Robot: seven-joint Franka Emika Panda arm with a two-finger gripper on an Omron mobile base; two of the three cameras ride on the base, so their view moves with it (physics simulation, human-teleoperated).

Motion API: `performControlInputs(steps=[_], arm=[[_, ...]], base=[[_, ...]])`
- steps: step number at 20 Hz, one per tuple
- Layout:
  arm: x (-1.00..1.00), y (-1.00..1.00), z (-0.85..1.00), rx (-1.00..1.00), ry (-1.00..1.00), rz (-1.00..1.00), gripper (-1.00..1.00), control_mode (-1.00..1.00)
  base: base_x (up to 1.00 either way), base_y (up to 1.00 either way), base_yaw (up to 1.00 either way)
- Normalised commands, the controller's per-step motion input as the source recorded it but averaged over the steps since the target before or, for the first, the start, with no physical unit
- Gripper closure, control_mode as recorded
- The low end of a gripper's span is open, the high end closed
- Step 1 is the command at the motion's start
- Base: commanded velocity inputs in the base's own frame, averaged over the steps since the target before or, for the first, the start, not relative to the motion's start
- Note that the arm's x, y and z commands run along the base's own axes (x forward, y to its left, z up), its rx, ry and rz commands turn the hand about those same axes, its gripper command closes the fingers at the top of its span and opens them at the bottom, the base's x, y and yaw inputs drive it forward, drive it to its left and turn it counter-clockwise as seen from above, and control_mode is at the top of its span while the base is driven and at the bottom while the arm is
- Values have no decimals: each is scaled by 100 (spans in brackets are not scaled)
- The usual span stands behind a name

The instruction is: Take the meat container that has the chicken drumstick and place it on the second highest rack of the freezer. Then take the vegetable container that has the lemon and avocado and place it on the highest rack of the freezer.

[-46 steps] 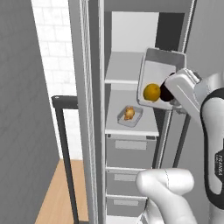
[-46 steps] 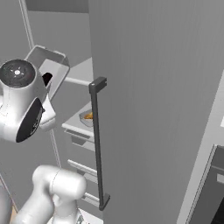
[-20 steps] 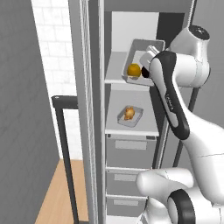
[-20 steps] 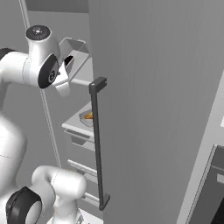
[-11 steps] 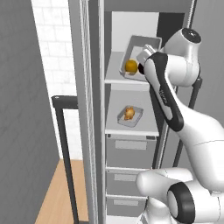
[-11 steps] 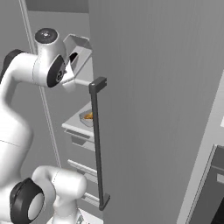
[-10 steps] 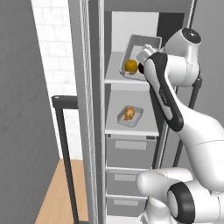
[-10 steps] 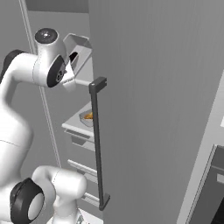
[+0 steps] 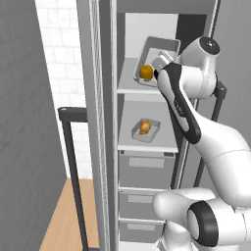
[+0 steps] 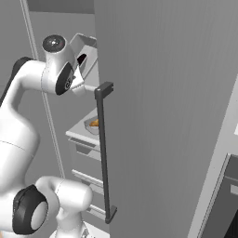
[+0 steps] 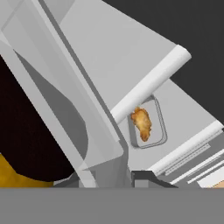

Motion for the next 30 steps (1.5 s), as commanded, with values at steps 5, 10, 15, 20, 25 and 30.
performControlInputs(steps=[5, 10, 15, 20, 25, 30], arm=[[45, 0, -8, -1, 0, -5, 100, -100], [31, -7, -11, 0, 0, 0, 100, -100], [40, 0, -20, 0, 0, 0, 100, -100], [36, -8, -16, 0, 0, 0, 100, -100], [42, -3, -15, 0, 0, 0, 100, -100], [44, -7, -11, 0, 0, 0, 100, -100]], base=[[0, 0, 0], [0, 0, 0], [0, 0, 0], [0, 0, 0], [0, 0, 0], [0, 0, 0]])
